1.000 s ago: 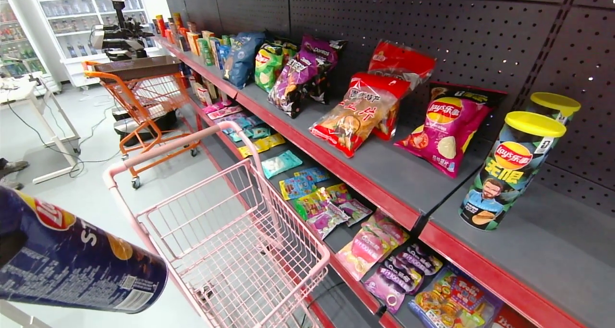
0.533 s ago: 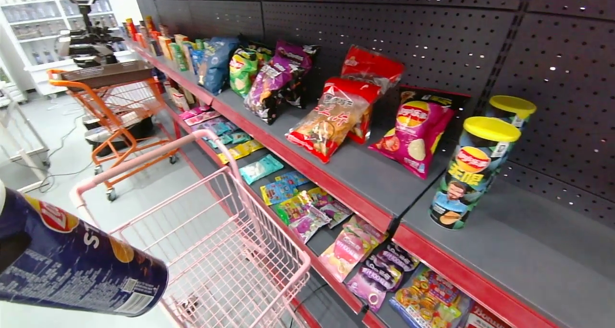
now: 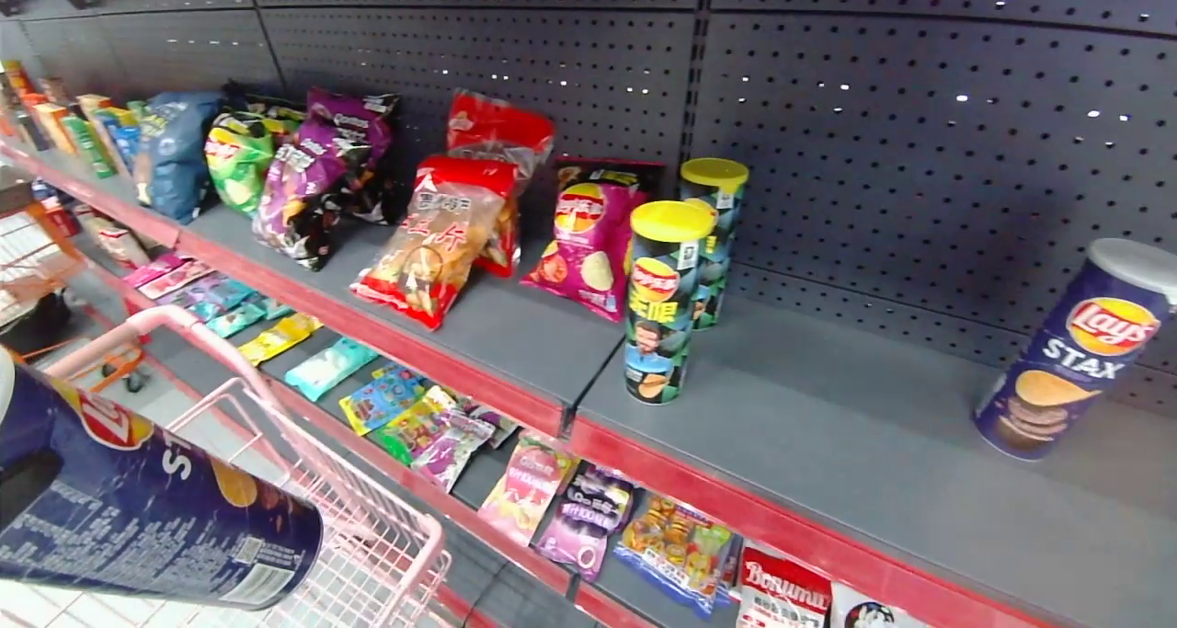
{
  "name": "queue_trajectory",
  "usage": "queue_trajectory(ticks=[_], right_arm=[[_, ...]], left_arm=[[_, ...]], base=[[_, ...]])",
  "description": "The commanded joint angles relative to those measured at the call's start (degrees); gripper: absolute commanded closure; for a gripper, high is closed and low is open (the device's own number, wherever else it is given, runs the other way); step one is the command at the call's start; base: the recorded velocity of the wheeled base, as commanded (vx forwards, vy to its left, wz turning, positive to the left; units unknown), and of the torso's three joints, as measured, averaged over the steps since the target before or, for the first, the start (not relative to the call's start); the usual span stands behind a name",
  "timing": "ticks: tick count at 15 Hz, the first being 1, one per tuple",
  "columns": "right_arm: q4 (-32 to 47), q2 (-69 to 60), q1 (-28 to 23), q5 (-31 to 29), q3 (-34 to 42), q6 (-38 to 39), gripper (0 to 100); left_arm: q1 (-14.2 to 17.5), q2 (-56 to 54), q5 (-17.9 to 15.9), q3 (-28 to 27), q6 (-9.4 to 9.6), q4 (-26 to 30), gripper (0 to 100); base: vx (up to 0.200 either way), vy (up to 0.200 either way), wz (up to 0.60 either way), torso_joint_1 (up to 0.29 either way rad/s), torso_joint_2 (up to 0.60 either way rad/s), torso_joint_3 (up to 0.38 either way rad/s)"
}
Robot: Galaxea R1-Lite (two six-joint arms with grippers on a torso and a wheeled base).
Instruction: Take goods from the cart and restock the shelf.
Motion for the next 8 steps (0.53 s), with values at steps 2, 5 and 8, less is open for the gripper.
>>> queue_trajectory(ticks=[2,5,8], right_arm=[[0.0,0.0,0.0,0.0,0.0,0.0,0],[0.0,0.0,0.0,0.0,0.0,0.0,0],[0.0,0.0,0.0,0.0,0.0,0.0,0]], left_arm=[[0.0,0.3,-0.1,0.0,0.0,0.0,100],[0.0,0.3,-0.1,-0.1,0.0,0.0,100],[0.0,0.3,-0.1,-0.1,-0.09,0.1,100]], base=[[0.0,0.0,-0.6,0.002,0.0,0.0],[0.0,0.0,-0.6,-0.001,0.0,0.002],[0.0,0.0,-0.4,0.002,0.0,0.002]])
